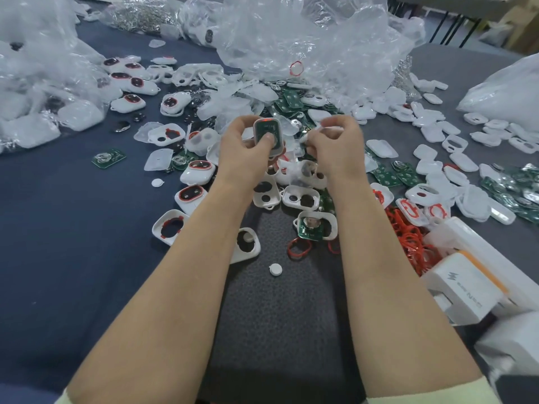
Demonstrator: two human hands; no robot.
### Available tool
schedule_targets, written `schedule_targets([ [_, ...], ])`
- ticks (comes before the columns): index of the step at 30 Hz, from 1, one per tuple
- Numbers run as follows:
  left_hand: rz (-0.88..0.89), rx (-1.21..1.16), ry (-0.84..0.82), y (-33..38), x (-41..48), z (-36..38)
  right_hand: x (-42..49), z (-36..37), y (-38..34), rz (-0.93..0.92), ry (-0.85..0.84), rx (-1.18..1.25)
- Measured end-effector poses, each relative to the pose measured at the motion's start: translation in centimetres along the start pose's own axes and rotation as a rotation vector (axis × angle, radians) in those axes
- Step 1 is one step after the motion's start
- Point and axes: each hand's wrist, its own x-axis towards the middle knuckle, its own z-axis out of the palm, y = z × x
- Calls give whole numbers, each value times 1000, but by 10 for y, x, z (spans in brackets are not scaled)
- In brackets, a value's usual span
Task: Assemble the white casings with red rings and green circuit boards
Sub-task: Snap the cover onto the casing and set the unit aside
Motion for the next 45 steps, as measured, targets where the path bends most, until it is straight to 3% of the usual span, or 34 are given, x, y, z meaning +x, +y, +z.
schedule_targets([
  [3,1,-2,-6,0,0,0,-2,-10,-3,13,-59,208],
  [10,-12,-5,-63,1,-2,1,-12,-19,-11,-21,-216,361],
  [23,90,80,-63,0,-2,1,-18,-14,-6,-157,-221,21],
  [30,-27,-104,-71,0,1,2,-11,-18,-2,41,-85,386],
  [40,-106,-267,-98,5,-3,2,-4,-17,5,137,-91,306],
  [45,-187,-418,-138,9,-3,1,-10,-20,-2,174,-131,459],
])
